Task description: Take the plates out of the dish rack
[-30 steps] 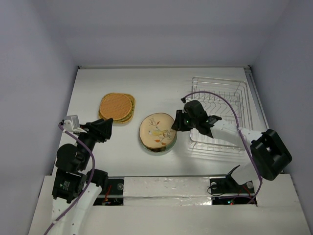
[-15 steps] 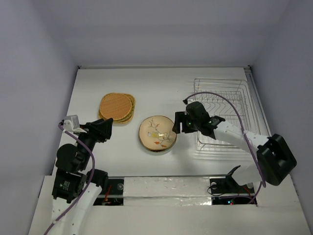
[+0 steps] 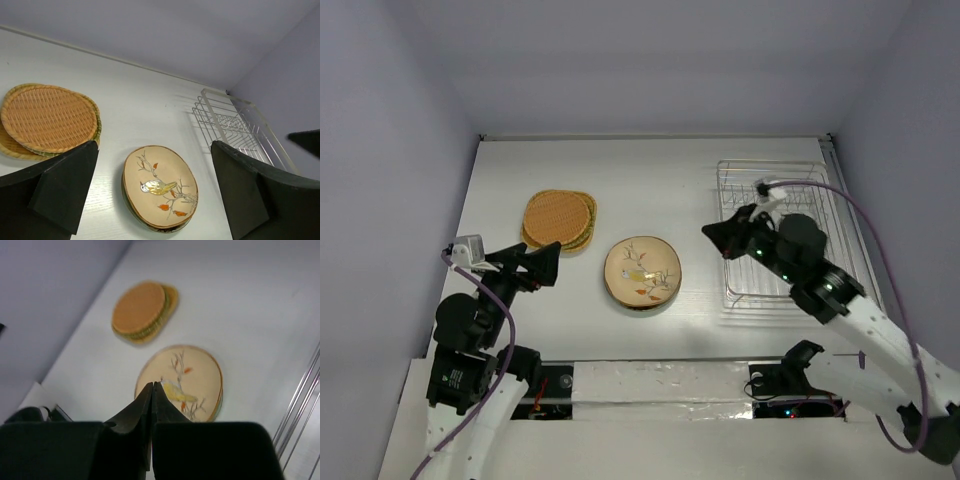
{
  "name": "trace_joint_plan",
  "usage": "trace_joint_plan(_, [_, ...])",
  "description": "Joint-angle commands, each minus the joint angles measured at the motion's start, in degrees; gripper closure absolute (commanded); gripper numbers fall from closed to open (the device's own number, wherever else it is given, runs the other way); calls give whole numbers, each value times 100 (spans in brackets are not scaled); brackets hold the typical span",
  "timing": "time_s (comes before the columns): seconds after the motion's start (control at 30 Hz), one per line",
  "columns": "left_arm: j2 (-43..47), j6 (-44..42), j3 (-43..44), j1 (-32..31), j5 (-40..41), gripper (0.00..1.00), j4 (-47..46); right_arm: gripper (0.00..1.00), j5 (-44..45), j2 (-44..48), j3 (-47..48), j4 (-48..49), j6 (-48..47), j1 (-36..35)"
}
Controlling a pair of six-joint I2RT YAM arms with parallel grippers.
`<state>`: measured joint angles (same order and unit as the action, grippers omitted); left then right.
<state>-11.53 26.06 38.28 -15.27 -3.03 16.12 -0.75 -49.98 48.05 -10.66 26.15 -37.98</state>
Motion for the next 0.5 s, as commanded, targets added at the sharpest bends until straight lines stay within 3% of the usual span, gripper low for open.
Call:
trace_joint_plan(0.0, [-174,-172,328,50,-163,4,-171,100,663,1266,379,477,-338,-43])
trace_joint_plan(0.07, [-253,-198,583,50,-84,3,-101,100,1205,1656,581,224,-479,-43])
trace_joint_plan(0.1, [-332,-224,688,50,-67,3,-74,94,1453,1814,635,100,-479,-43])
trace_joint_plan(0.17, [-394,-330,1005,50,74,3,-30,73,2058,2228,697,-172,-488,-43])
trace_joint_plan(0.2, [-420,-391,1093,50,144,2,-30,49,2244,2342,671,-252,-488,-43])
trace_joint_plan(0.23, [-429,-435,1259,50,336,2,-30,40,2429,2439,644,-340,-462,-43])
trace_joint_plan(0.3, [-429,-576,1401,50,618,2,5,32,2878,2624,531,-595,-357,-43])
trace_joint_plan(0.47, [-324,-770,1314,50,742,2,110,32,2783,2642,196,-666,-207,-43])
